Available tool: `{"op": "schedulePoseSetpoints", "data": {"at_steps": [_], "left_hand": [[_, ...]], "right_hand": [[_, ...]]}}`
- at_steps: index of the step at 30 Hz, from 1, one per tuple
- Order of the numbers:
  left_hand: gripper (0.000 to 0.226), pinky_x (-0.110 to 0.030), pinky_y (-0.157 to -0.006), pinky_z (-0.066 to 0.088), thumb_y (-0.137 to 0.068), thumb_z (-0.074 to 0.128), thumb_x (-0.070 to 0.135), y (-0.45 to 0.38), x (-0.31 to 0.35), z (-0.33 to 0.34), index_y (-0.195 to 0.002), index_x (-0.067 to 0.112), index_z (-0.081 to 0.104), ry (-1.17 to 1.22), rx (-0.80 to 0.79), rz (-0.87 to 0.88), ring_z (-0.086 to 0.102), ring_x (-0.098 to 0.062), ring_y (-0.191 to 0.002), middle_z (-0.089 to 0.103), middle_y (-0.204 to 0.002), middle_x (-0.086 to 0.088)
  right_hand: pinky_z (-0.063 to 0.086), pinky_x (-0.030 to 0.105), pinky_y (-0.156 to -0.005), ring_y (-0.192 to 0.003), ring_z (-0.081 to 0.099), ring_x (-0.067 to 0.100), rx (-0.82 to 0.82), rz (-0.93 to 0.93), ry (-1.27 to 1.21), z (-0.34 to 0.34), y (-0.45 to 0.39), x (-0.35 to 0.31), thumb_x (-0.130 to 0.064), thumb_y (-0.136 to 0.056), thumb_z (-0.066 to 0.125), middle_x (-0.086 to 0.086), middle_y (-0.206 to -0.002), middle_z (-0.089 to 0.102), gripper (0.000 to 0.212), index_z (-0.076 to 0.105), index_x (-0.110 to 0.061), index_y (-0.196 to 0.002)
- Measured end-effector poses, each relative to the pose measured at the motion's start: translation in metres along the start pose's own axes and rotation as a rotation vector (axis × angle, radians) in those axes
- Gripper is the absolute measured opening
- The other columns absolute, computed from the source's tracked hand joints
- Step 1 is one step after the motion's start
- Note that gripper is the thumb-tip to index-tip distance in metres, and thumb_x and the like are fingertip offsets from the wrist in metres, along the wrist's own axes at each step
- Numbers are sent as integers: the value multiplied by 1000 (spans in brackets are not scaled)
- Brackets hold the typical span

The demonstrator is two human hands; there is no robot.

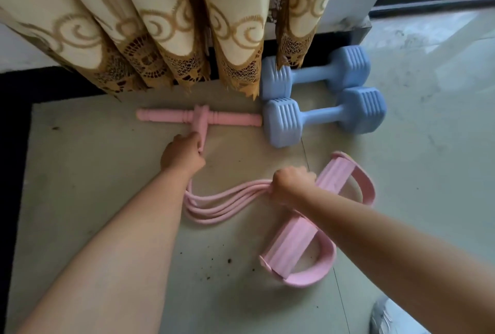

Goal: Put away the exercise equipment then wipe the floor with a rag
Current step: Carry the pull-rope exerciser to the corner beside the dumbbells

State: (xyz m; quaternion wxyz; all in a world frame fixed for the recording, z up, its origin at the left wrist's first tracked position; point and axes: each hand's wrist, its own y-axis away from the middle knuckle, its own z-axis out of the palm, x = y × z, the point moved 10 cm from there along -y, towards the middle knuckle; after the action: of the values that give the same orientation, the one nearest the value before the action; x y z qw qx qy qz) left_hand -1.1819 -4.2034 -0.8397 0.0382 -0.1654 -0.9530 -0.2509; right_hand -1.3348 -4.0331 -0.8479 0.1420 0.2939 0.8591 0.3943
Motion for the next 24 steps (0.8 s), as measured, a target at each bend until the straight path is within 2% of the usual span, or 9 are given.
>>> {"op": "schedulePoseSetpoints", "data": {"at_steps": [2, 4, 7, 10, 13, 15, 16, 20, 24], "left_hand": [[33, -35, -93, 45, -87, 51, 10, 0, 1, 8, -119, 18, 57, 43, -21, -2, 54, -40, -109, 42, -127, -19], [41, -35, -97, 44, -89, 49, 9, 2, 3, 15, -128, 21, 56, 95, -34, 0, 55, -39, -111, 38, -134, -17], [39, -34, -92, 44, -92, 46, 15, -7, -6, 13, -131, 16, 51, 176, 25, -90, 55, -35, -113, 44, -134, -16], [37, -35, -91, 43, -95, 47, 29, -19, -6, -7, -126, 10, 48, 261, 100, -137, 55, -36, -113, 51, -129, -19], [35, -36, -95, 42, -94, 42, 14, -34, 12, -27, -128, 11, 50, 290, 132, -71, 49, -37, -116, 44, -132, -22], [39, -33, -95, 42, -89, 44, 8, -43, 24, -22, -128, 9, 50, 335, 81, -14, 47, -36, -116, 44, -129, -25], [41, -31, -95, 42, -89, 47, 10, -46, 27, -16, -130, 8, 49, 362, 31, -11, 47, -37, -116, 43, -129, -25], [47, -31, -96, 42, -91, 50, 16, -50, 29, -5, -138, 13, 44, 400, -90, 40, 48, -36, -122, 43, -138, -21], [37, -33, -99, 41, -97, 43, 11, -48, 18, -19, -134, 11, 50, 540, -85, -7, 51, -31, -122, 51, -137, -15]], "right_hand": [[41, 43, -102, -120, 52, 30, -56, 26, 74, 5, -3, 5, -19, -88, 50, 7, -128, 56, 33, 59, -17, -120], [46, 38, -97, -114, 57, 28, -70, -5, 101, 6, -4, 4, -19, -89, 50, 5, -123, 60, 29, 62, -15, -115], [46, 28, -82, -108, 60, 27, -25, -89, 134, 0, -2, 0, -23, -89, 51, 4, -116, 64, 27, 64, -15, -111], [39, 26, -69, -103, 62, 28, 54, -122, 100, -12, 0, -2, -24, -91, 44, 7, -111, 66, 27, 63, -15, -108], [35, 29, -60, -94, 64, 34, 187, -174, -28, -24, 9, -12, -18, -91, 42, 14, -97, 66, 9, 39, -12, -97], [30, 30, -50, -88, 64, 36, 253, -226, -66, -25, 15, -22, -16, -92, 42, 15, -85, 61, 19, 24, -11, -93], [26, 30, -47, -88, 64, 36, 270, -241, -82, -23, 16, -26, -16, -92, 43, 14, -83, 60, 20, 24, -11, -94], [31, 32, -59, -94, 62, 36, 323, -239, -192, -31, 19, -37, -18, -94, 43, 16, -102, 66, 25, 35, -5, -114], [32, 32, -63, -97, 61, 39, 362, -269, -367, -52, 22, -55, -19, -93, 46, 17, -107, 65, 20, 28, -11, -99]]}}
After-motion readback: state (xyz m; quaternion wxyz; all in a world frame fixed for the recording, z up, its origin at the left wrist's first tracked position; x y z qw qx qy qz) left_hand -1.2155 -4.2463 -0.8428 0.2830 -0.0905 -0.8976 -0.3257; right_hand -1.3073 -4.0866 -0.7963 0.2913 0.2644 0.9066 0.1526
